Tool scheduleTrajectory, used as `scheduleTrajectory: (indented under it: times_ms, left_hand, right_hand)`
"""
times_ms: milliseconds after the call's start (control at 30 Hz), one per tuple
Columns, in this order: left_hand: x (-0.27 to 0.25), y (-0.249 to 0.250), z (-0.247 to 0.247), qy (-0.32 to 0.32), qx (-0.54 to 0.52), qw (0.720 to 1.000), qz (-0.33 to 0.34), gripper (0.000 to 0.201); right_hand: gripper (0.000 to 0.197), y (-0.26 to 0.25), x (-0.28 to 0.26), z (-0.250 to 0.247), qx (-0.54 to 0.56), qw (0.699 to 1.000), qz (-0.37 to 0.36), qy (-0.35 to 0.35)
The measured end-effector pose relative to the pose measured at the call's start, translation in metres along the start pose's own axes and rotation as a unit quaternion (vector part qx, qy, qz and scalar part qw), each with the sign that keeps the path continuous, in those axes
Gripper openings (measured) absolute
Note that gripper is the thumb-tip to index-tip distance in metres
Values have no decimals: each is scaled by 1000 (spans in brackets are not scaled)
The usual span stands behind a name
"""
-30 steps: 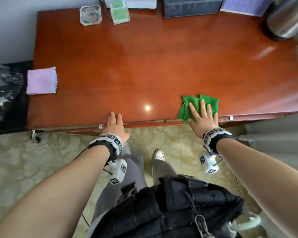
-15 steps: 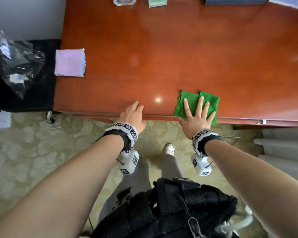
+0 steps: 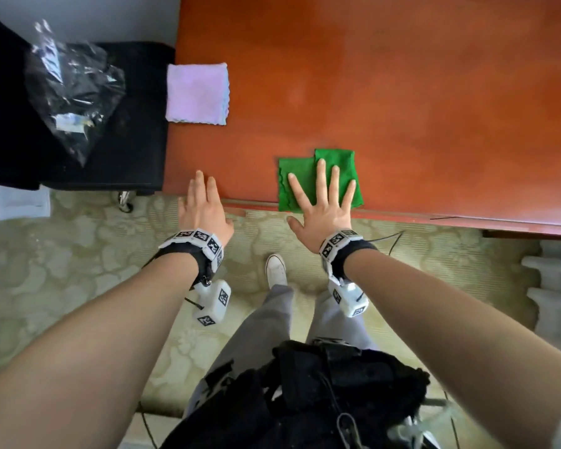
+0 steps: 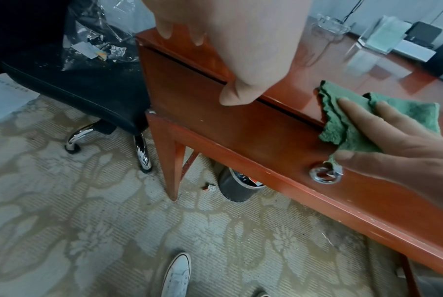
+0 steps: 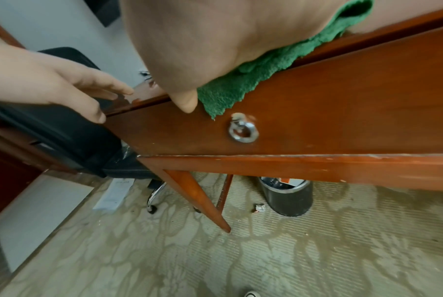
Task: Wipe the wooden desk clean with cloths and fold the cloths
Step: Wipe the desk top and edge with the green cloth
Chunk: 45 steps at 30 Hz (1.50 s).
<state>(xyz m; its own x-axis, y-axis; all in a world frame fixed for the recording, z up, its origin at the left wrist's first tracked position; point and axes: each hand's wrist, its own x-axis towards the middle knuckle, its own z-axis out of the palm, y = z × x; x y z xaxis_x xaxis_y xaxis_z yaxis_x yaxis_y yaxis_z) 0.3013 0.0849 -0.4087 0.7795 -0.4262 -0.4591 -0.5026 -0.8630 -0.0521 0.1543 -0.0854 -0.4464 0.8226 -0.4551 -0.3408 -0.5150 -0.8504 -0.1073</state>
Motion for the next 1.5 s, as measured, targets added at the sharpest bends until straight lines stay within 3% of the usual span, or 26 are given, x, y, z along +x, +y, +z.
scheduleTrajectory:
  times_ms: [233,533,667,833,1033,1100,1167,1233,1300,1400,1500]
  left_hand:
    - [12,-64,4,1,-39,999,-11,94]
    - [12,-115,10,-22,-24,999,35,91]
    - [12,-116,9,-14,-49,998,41,89]
    - [16,-111,5,19,-91,995,35,86]
    - [21,-95,-4,26,-132,989,53,80]
    - [21,-87,-9,22,-132,989,59,78]
    - [23,-76,-17,16,-141,988,65,75]
    - [23,-64,-32,8,-160,984,78,73]
    - [23,-50,-49,-10,-183,979,88,73]
    - [24,-32,-73,-37,-240,966,87,73]
    - [27,-17,-96,-87,-329,939,52,70]
  right_hand:
    - [93,-99,35,-3,-23,998,-65,-1]
    - [102,-190,60,-3,-75,987,-141,-17]
    - [105,-185,60,-7,-88,982,-165,-10]
    - [86,-153,50,-21,-109,971,-212,-29]
    - [86,-110,40,-37,-105,975,-186,-60]
    - [84,-101,42,-52,-33,981,-166,-92]
    - [74,-95,47,-64,138,980,-98,-105]
    - [64,-87,56,-73,278,956,14,-93]
    - [52,-71,63,-84,383,911,108,-106]
    - [45,-42,64,-108,533,810,182,-163]
    - [45,-17,63,-125,630,729,215,-160]
